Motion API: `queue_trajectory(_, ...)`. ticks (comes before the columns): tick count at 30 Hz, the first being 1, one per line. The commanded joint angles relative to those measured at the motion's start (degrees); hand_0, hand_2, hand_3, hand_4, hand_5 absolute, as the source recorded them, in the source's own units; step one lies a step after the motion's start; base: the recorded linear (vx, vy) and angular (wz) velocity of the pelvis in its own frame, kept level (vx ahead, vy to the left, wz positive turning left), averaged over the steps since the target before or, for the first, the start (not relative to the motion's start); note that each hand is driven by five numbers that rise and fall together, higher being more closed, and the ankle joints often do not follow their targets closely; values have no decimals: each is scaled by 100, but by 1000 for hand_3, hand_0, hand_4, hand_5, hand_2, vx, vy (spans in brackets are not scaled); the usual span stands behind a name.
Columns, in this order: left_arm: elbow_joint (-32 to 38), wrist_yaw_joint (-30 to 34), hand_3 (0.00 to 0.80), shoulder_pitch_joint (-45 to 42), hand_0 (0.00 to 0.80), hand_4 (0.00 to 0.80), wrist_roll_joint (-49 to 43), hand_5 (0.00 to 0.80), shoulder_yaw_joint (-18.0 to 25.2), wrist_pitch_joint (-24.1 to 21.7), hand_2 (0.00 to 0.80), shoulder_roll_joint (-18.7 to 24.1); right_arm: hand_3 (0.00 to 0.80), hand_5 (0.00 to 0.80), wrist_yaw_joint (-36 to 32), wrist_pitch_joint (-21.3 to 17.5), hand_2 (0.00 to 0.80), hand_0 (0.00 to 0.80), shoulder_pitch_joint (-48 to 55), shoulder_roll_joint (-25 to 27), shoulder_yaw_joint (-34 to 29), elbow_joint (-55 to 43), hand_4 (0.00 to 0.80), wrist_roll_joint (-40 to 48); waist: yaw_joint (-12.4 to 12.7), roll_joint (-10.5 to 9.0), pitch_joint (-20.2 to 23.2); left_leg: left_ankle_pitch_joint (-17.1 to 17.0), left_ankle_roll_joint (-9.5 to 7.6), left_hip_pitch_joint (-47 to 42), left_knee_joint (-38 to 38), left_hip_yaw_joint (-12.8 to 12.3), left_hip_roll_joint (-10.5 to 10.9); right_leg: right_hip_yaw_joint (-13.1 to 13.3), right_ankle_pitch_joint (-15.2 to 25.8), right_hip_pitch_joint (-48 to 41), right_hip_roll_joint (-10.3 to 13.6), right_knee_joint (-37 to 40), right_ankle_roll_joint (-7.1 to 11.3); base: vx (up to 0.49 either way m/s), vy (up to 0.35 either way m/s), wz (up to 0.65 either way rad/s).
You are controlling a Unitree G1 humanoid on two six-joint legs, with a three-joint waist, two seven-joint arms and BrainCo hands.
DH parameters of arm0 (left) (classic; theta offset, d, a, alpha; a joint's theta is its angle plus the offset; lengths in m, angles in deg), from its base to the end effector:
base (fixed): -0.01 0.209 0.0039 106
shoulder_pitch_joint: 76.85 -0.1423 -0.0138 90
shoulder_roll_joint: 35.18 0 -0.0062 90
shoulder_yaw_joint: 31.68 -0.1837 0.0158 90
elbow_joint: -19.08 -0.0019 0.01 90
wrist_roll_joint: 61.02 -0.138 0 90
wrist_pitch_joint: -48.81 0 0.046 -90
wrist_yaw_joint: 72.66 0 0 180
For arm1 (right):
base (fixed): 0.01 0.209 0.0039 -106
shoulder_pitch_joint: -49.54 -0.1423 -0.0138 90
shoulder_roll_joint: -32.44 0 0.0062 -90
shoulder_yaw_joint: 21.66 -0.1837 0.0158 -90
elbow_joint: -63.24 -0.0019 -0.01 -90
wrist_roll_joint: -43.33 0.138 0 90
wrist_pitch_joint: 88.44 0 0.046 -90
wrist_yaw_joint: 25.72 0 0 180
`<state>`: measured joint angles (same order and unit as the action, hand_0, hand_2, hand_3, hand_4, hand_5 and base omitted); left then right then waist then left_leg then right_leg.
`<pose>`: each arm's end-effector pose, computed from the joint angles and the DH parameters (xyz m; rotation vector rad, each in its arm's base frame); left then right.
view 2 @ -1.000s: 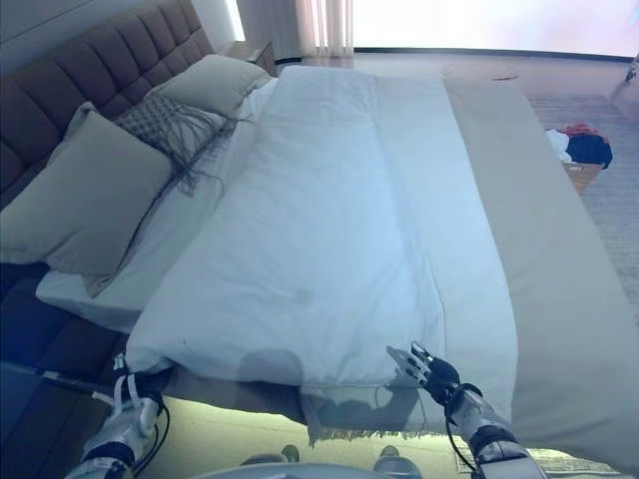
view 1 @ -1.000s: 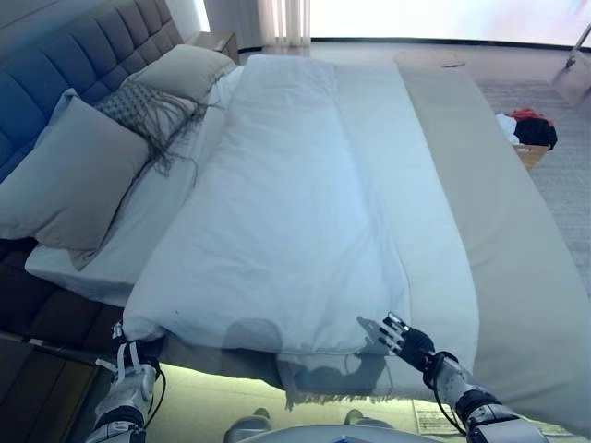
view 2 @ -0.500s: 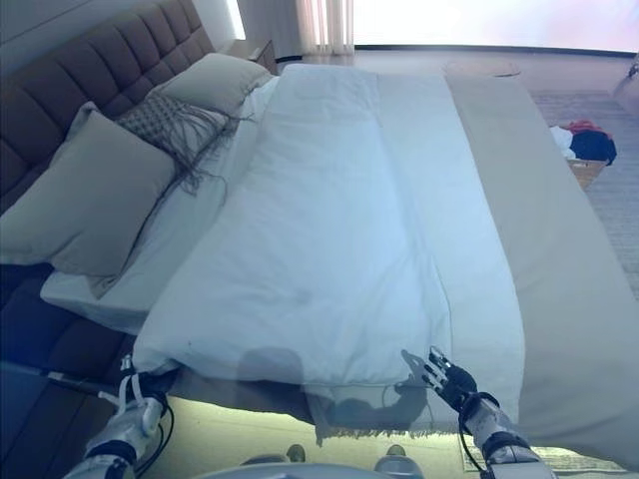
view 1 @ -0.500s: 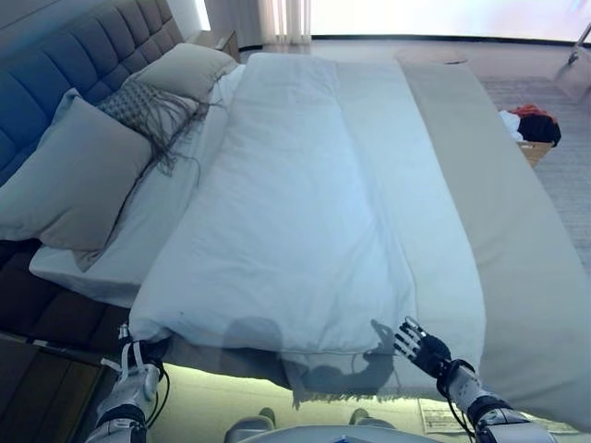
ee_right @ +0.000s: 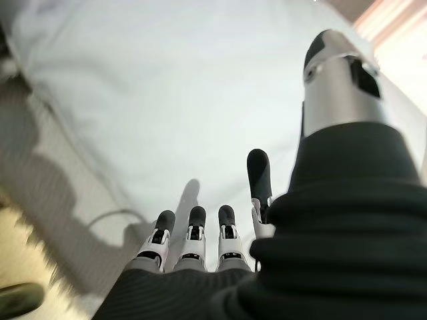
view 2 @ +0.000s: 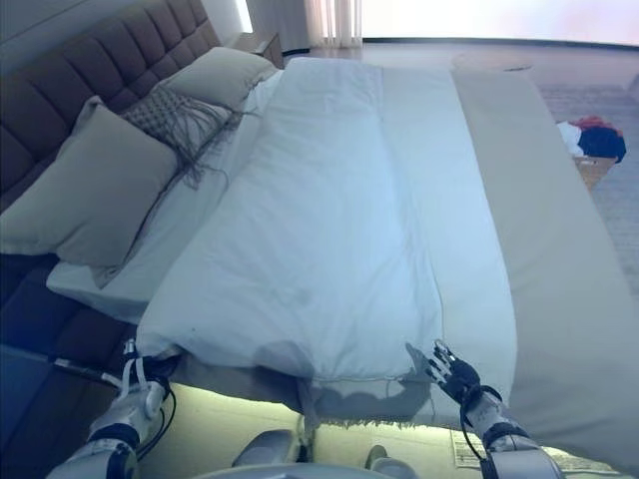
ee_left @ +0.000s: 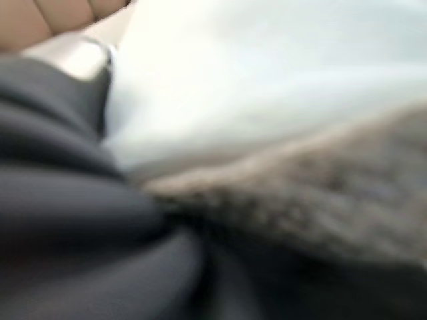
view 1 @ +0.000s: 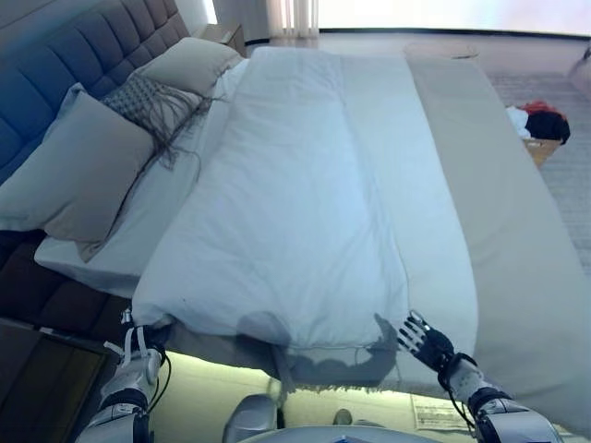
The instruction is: Make the bed neatly
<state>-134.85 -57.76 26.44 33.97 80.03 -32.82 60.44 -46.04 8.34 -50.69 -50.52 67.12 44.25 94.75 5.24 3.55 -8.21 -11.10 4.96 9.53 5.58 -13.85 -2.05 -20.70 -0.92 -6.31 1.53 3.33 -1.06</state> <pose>0.1683 0.2944 -0.0525 -1.5079 0.1054 0.6914 0.1320 -0.2822 -0.0795 0.6674 0.8254 -0.3343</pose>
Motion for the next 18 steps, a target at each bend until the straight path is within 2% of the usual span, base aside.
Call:
queue_trajectory(1, 361, 189, 800, -410, 800, 800, 208, 800, 928, -972, 800, 1101, 0, 0, 76, 42, 0, 0, -203, 202, -447, 163, 0, 269, 162, -259, -98, 704, 32, -83, 379, -292, 106, 63, -422, -507, 176, -274, 218, -220, 161, 30)
queue_trajectory(4, 123, 221, 800, -670, 800, 800, 283, 800, 1322, -943, 800, 1258, 0, 0, 2, 50, 0, 0, -148, 253, -511, 275, 0, 199, 85, -323, -94, 928, 41, -369, 718, 353, -173, 178, -345, -319, 443, -442, 259, -105, 245, -31)
queue_trajectory(5, 36, 224, 800, -736, 800, 800, 322, 800, 1452, -897, 800, 1311, 0, 0, -14, 8, 0, 0, -110, 245, -526, 309, 0, 183, 66, -307, -61, 969, 55, -507, 641, 589, -217, 254, -363, -260, 505, -512, 283, -12, 295, -66)
queue_trajectory(7, -96, 261, 800, -797, 800, 800, 278, 800, 1567, -840, 800, 1360, 0, 0, 10, -67, 0, 0, -76, 223, -516, 377, 0, 191, 30, -229, 39, 1070, 55, -854, 175, 874, -224, 331, -375, -157, 560, -597, 324, -3, 277, -46)
queue_trajectory(11, -292, 200, 800, -632, 800, 800, 187, 800, 1470, -766, 800, 1465, 0, 0, 41, -186, 0, 0, 40, 185, -627, 467, 0, 247, -49, -72, 234, 1155, 74, -1227, -418, 970, -172, 307, -385, -82, 660, -659, 457, -1, 218, 2)
queue_trajectory(14, -492, 254, 800, -545, 800, 800, 319, 800, 1349, -654, 800, 1591, 0, 0, -34, -140, 0, 0, 57, 195, -667, 443, 0, 261, -70, -12, 299, 1220, 34, -1306, -483, 975, -104, 229, -337, -54, 777, -690, 568, -17, 177, 42)
queue_trajectory(18, -498, 260, 800, -502, 800, 800, 325, 800, 1267, -577, 800, 1554, 0, 0, -118, -109, 0, 0, 51, 59, -611, 371, 0, 197, -66, -18, 356, 1347, -70, -1372, -428, 934, -25, 244, -273, -100, 875, -633, 650, 5, 128, 19)
